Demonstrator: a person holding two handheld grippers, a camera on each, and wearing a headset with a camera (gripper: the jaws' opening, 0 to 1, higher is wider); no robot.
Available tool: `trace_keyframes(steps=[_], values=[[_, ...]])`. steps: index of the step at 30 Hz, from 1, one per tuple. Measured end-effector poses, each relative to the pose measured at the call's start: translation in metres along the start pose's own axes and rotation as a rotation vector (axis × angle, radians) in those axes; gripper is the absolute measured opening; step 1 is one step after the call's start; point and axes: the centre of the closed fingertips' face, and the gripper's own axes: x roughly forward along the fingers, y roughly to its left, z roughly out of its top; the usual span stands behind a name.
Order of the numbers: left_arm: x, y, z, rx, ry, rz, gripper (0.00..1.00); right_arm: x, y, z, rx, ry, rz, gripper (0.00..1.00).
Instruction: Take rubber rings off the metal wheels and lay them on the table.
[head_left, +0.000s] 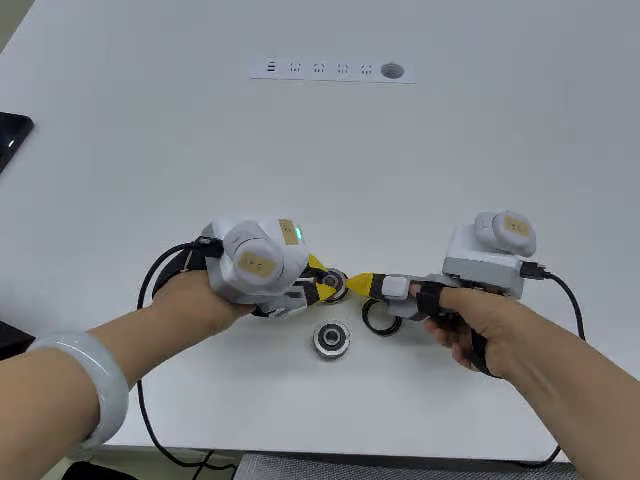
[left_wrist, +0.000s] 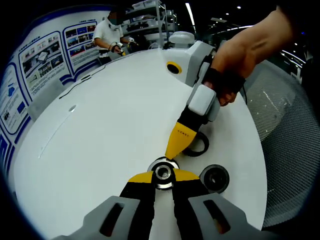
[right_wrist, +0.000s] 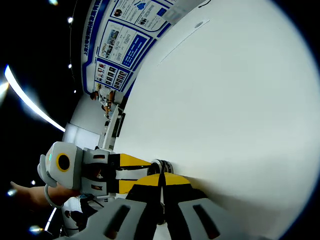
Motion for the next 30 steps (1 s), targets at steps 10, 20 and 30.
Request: trace_keyframes(steps=[10,20,30], values=[[0.000,0.000,0.000,-0.002,0.001,0.001,0.13,0.000,0.001,0.000,-0.006,0.001,-0.005,0.02],[0.000,0.000,0.000,-0.006,0.002,-0.003,0.13,0.001,0.008,0.001,-0.023,-0.001,0.010,0.01],[0.000,0.000,0.001,-0.005,0.002,-0.003,0.13,0.004,0.023,0.002,-0.018,-0.005,0.056,0.01]])
